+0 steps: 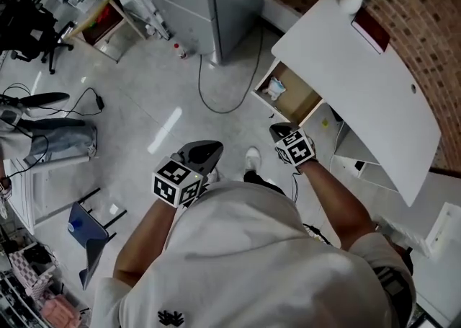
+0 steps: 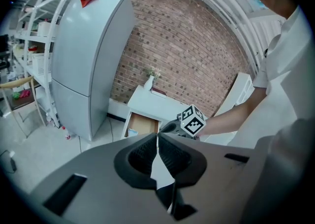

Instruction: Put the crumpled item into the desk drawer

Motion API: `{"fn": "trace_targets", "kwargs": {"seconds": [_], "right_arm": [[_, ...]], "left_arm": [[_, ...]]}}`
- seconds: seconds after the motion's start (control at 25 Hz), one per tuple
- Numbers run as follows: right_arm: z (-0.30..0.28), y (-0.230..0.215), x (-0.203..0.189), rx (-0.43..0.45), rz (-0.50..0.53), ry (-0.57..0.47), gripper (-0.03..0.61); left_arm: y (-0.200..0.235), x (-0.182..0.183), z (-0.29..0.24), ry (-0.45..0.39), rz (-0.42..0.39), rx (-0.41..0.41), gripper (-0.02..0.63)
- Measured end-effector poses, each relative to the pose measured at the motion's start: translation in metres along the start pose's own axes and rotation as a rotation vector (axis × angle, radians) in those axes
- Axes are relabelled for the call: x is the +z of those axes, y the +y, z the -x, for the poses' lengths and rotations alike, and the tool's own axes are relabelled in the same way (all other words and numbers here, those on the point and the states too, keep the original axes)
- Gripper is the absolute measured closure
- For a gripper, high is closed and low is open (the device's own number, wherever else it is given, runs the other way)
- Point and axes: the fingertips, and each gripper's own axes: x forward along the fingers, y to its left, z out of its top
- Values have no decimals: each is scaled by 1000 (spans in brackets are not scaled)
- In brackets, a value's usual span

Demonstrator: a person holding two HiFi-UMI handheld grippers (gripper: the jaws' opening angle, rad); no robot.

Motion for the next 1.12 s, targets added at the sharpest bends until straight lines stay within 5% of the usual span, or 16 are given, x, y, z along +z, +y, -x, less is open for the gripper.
{"fn": "trace_targets", "kwargs": {"seconds": [0.52, 1.12], "right_arm": [[59, 155, 46, -4, -109, -191, 549], [77, 274, 27, -65, -196, -253, 549]], "left_arm": [[12, -33, 73, -10, -54, -110, 583], [-3, -97, 127, 31, -84, -248, 583]]}}
